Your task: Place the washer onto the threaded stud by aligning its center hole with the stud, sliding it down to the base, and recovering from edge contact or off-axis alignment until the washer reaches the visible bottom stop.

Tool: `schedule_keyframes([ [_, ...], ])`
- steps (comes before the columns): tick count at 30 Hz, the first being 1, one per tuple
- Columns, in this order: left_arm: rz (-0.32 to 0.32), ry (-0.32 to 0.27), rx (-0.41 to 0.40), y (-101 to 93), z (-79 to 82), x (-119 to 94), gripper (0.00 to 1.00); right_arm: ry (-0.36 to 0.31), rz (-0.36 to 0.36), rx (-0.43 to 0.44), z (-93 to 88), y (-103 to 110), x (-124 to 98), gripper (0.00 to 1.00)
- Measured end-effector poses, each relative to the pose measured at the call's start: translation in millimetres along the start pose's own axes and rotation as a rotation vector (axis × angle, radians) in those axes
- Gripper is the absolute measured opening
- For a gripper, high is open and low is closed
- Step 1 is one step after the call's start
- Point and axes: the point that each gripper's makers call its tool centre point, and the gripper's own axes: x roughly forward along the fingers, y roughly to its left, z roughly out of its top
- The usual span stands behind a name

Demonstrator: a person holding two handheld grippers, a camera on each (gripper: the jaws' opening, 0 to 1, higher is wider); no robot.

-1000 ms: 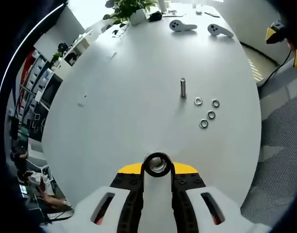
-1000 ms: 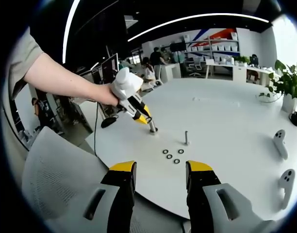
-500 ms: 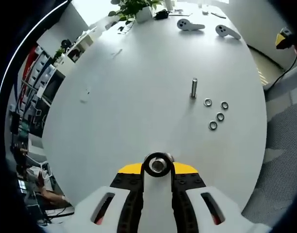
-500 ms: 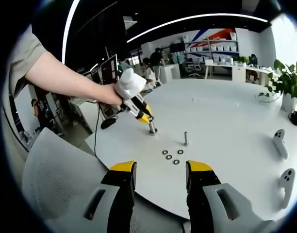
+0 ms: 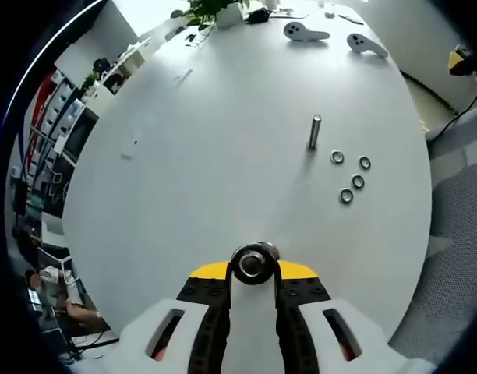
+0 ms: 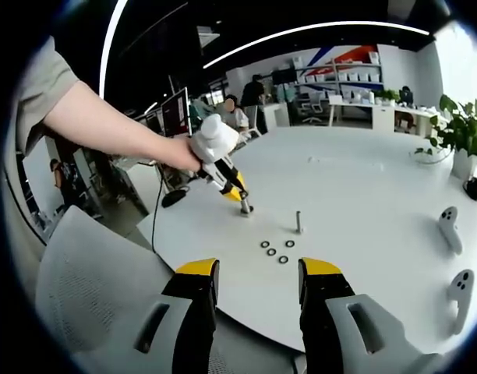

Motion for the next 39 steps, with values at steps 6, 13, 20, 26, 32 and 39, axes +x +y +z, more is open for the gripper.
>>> schedule_keyframes([
  [6, -0.014, 0.01, -0.013, -2.8, -3.3, 10, 0.19, 0.0, -0.002, 0.005, -0.3, -1, 0, 0.43],
  [13, -0.031, 0.022, -0.056, -3.6, -11.2, 28, 0.19, 0.005, -0.005, 0.001, -1.0, -1, 0, 0.43],
  [20, -0.05, 0.009, -0.095, -1.6, -11.5, 35, 0.19, 0.006, -0.01, 0.006, -1.8, -2, 0, 0.43],
  [26, -0.056, 0.009, -0.115, -2.6, -13.9, 39, 0.19, 0.011, -0.009, 0.003, -2.4, -2, 1, 0.43],
  [32, -0.068, -0.003, -0.141, -3.2, -14.0, 41, 0.2, 0.02, -0.01, 0.0, -3.7, -2, 1, 0.43],
  [39, -0.053, 0.003, -0.114, -5.0, -13.8, 43, 0.22, 0.019, -0.013, 0.0, -3.6, -3, 1, 0.43],
])
